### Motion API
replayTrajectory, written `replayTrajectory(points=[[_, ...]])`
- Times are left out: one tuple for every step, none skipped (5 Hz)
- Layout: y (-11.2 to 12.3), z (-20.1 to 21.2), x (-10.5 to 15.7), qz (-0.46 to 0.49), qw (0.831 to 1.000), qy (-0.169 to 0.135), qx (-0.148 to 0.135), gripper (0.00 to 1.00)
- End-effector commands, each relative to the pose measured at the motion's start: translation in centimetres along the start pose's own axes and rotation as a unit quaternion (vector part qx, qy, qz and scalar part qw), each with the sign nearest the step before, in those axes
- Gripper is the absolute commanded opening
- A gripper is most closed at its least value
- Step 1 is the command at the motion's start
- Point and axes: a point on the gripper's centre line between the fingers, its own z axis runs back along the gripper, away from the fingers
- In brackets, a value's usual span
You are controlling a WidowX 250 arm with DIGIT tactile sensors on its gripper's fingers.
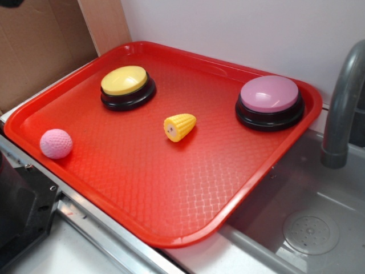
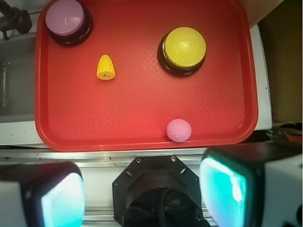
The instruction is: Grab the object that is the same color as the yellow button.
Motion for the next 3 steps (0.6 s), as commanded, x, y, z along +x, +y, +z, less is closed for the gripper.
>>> replayTrajectory(points=[[0.0,0.0,0.0,0.000,1.000,0.000,0.000,1.00],[-0.9,-2.0,2.1,0.000,1.000,0.004,-0.010,1.00],[-1.8,-4.0,4.0,0.024,1.000,-0.016,-0.003,1.00]])
